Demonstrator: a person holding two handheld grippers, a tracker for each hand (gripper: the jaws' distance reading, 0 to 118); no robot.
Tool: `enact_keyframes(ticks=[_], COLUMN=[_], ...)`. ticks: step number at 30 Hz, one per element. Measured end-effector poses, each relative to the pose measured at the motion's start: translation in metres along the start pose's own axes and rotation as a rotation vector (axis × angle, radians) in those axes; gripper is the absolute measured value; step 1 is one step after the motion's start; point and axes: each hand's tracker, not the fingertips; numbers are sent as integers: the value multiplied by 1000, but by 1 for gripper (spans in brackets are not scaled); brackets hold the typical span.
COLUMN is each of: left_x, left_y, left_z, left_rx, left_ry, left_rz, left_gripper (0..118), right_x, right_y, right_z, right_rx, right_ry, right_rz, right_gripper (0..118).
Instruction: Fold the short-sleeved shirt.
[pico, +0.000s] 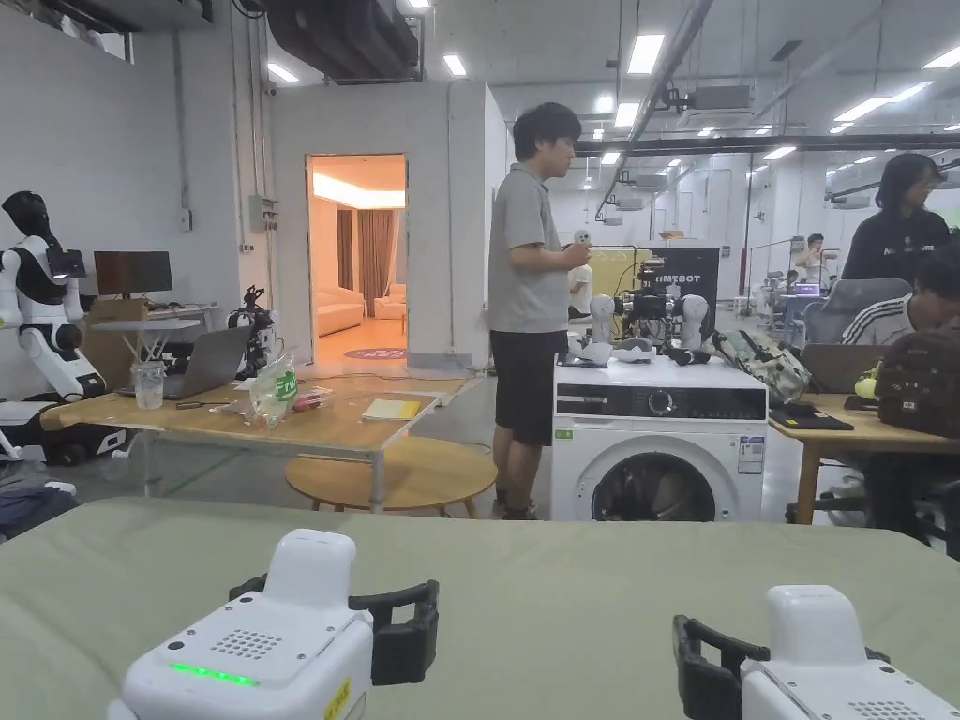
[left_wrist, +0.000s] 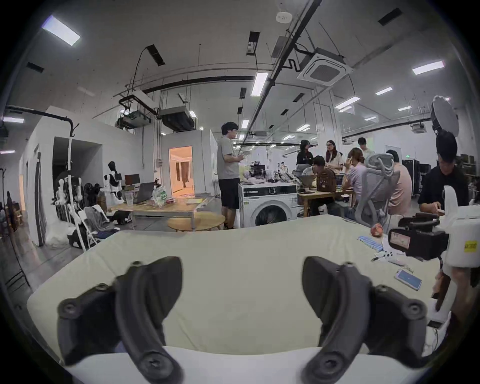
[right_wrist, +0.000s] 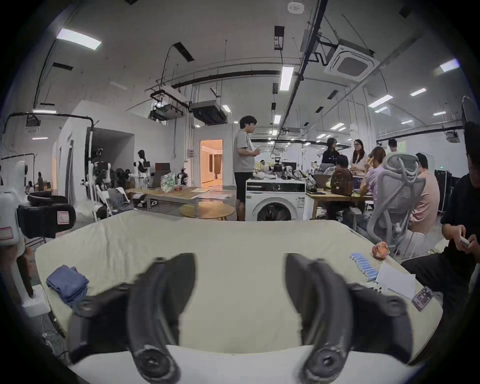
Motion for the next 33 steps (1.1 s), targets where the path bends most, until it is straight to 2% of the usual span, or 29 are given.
enact_keyframes(ticks=[1, 3, 8, 11, 17, 25, 27, 30, 33], left_x=[0, 0, 0, 1, 0, 2, 3, 4, 4], left_y=[0, 2, 1, 1, 0, -2, -4, -6, -6], left_z=[3, 4, 9, 8, 8, 9, 9, 9, 8], left_rx=[12, 12, 34, 26, 25, 26, 25, 13, 4], left_ry=[2, 9, 8, 14, 16, 16, 17, 13, 13], left_rz=[10, 21, 17, 11, 19, 16, 14, 18, 29], left_gripper=[97, 97, 97, 97, 97, 97, 97, 97, 97], right_x=[0, -1, -2, -3, 1, -3, -3, -1, -2], right_y=[0, 0, 3, 5, 3, 1, 2, 3, 8], right_z=[1, 4, 10, 8, 7, 8, 7, 8, 5], right_rx=[3, 14, 39, 32, 18, 12, 7, -12, -58], right_ry=[-1, 1, 2, -68, -79, -29, -11, 9, -68], right_rz=[5, 15, 9, 10, -9, -16, -48, -145, -185], right_gripper=[96, 104, 104, 104, 104, 104, 104, 104, 104])
